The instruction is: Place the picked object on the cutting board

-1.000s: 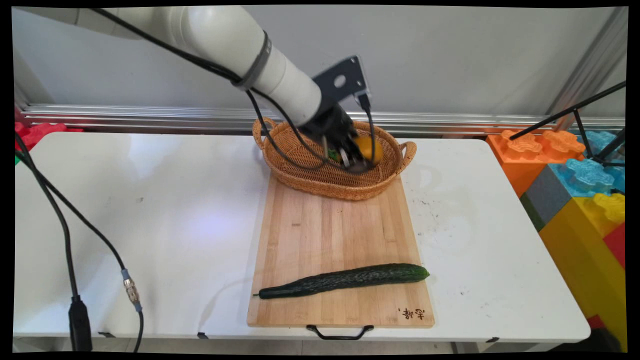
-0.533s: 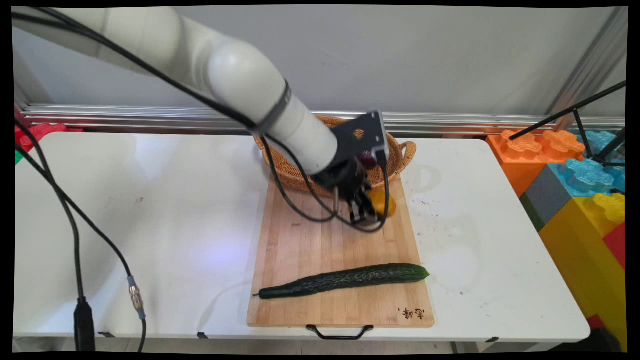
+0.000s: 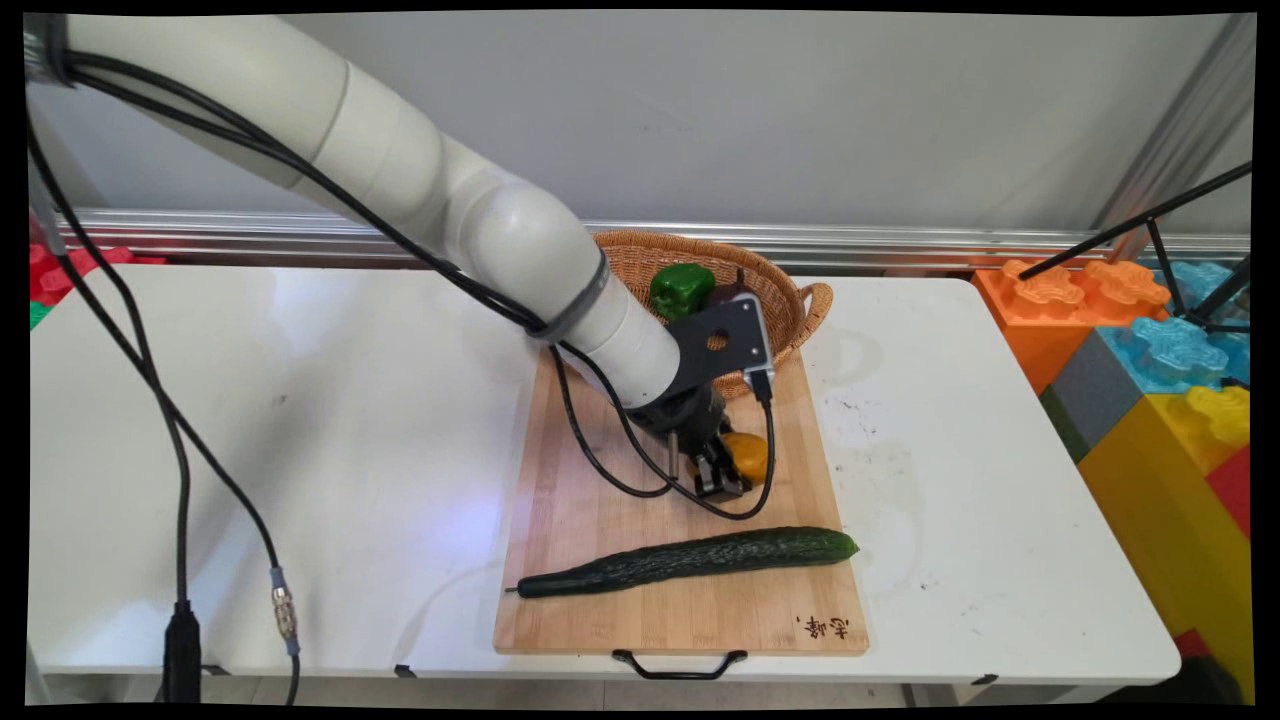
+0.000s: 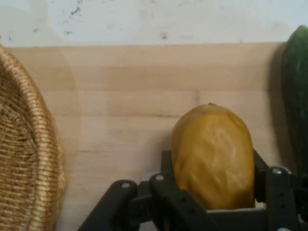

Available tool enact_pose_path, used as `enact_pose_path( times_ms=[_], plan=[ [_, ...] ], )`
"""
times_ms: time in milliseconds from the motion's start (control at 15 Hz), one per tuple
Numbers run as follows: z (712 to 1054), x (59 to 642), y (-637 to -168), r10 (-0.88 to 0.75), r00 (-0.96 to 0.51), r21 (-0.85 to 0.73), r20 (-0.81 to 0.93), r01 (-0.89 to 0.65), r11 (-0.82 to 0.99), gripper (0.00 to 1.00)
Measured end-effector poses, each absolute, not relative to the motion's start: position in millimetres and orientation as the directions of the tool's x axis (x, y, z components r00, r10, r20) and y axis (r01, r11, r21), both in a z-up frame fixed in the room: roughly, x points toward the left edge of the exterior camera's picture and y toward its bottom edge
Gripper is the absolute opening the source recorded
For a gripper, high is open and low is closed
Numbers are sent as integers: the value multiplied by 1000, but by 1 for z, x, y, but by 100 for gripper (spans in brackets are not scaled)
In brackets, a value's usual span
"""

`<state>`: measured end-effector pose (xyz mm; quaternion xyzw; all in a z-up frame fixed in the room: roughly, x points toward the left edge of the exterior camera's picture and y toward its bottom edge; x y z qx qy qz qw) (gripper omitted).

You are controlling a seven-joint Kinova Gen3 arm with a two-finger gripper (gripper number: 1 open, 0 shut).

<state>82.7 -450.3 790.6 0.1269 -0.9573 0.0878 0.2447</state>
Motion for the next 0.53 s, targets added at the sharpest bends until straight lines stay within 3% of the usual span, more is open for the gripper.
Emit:
enact_pose_path(
  times_ms=[200,267,533],
  plan=[
    [781,81,-449,-212,-852,-101,479,-294,951,0],
    [780,80,-449,-213,-851,-100,479,-294,950,100],
    [781,77,-451,-218,-849,-103,481,-302,948,100]
  ],
)
